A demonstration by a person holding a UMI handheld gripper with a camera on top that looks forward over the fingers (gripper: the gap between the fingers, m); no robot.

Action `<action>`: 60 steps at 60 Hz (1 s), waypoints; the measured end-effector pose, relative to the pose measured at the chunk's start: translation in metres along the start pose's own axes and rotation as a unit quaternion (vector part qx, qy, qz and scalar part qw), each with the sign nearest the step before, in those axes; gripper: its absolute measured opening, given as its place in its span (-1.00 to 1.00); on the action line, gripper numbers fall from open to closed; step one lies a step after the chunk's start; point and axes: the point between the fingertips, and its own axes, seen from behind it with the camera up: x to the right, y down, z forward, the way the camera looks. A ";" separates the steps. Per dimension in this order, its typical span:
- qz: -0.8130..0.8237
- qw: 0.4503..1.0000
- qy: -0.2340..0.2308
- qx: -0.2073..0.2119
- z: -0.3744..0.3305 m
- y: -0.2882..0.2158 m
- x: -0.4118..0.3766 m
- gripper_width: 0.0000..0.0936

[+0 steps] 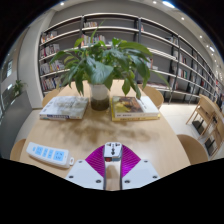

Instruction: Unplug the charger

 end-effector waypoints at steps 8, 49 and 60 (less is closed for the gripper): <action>-0.013 0.999 -0.022 -0.034 0.012 0.032 0.001 -0.57; -0.016 0.992 -0.017 0.124 -0.275 -0.100 -0.053 0.63; -0.002 0.994 -0.027 0.106 -0.331 -0.044 -0.068 0.62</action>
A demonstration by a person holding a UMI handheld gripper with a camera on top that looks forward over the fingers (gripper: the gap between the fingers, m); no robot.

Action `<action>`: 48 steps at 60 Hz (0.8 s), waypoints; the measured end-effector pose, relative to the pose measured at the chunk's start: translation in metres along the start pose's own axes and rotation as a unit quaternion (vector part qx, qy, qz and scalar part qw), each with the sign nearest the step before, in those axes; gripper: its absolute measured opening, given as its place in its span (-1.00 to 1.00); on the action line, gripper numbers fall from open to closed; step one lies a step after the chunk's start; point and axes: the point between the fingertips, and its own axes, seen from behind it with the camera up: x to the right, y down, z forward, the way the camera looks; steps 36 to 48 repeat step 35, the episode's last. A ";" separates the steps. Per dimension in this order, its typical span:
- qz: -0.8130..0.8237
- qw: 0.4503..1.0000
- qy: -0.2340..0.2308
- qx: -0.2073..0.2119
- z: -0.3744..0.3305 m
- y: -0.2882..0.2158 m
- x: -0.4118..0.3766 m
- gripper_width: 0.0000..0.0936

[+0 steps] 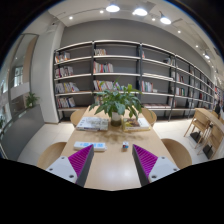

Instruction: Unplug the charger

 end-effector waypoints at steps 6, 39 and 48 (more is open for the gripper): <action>-0.012 1.000 0.007 -0.015 -0.024 0.022 -0.001 0.63; -0.026 0.999 0.016 -0.018 -0.063 0.037 0.003 0.63; -0.026 0.999 0.016 -0.018 -0.063 0.037 0.003 0.63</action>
